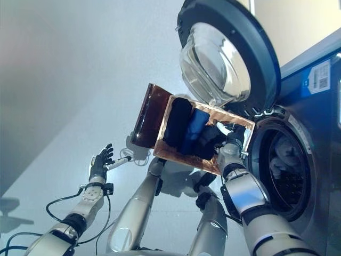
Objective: Pick up the clothes and place them into the washing machine
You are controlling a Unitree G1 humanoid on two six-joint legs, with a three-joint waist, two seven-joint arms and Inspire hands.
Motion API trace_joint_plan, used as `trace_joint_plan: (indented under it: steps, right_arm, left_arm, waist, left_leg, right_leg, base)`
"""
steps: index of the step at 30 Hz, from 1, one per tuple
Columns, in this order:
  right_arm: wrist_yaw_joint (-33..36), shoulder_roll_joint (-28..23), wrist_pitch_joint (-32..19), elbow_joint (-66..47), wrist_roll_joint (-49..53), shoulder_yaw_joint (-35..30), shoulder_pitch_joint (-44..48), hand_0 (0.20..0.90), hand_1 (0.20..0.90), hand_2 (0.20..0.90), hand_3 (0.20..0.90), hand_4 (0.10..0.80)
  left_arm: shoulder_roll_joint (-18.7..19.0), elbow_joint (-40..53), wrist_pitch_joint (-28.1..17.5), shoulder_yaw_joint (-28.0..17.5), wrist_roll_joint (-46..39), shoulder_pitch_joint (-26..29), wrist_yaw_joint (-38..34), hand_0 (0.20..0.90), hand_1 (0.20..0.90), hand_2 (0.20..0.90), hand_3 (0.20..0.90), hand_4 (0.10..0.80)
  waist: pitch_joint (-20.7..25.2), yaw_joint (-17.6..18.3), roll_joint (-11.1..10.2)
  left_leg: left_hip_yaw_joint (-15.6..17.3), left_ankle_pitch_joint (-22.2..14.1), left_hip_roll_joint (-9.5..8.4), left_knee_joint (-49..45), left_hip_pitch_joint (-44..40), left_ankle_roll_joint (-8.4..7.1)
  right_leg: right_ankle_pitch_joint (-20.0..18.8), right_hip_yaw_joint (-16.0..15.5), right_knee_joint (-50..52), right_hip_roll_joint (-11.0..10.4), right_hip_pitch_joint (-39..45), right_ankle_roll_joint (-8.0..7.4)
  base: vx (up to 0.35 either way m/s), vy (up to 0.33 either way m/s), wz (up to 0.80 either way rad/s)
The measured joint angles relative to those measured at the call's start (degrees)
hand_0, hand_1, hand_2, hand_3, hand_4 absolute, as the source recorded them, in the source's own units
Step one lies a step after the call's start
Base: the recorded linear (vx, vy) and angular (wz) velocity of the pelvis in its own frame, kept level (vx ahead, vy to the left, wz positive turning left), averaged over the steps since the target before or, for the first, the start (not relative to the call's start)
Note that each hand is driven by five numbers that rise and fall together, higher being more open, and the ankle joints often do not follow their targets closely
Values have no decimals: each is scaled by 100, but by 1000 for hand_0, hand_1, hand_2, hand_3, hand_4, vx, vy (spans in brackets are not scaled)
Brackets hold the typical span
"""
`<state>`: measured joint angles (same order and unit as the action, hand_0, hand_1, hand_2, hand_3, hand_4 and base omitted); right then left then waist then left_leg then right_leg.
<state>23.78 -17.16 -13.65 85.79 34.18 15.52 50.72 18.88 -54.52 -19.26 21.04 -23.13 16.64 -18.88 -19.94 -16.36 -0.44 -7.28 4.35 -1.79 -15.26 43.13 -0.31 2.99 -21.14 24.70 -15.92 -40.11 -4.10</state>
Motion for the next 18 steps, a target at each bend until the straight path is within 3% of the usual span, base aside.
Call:
trace_joint_plan:
  steps: [6,18]
  right_arm:
    - [2,-61,4,53,-4,-13,-116,200,200,200,200,300]
    - [138,-88,5,139,-185,-43,-120,200,200,200,200,300]
  left_arm:
    - [-3,-10,0,9,26,-78,-1,900,900,900,900,800]
    - [-13,-22,0,48,28,-176,-7,900,900,900,900,800]
  waist:
    - [143,58,156]
    - [215,169,146]
  left_leg:
    - [68,18,0,30,-2,27]
    - [164,17,7,30,-11,83]
  right_leg:
    - [-97,58,-95,39,9,-51]
    - [-223,155,-239,79,19,-77]
  base:
    - [-4,9,-5]
    - [-4,10,-4]
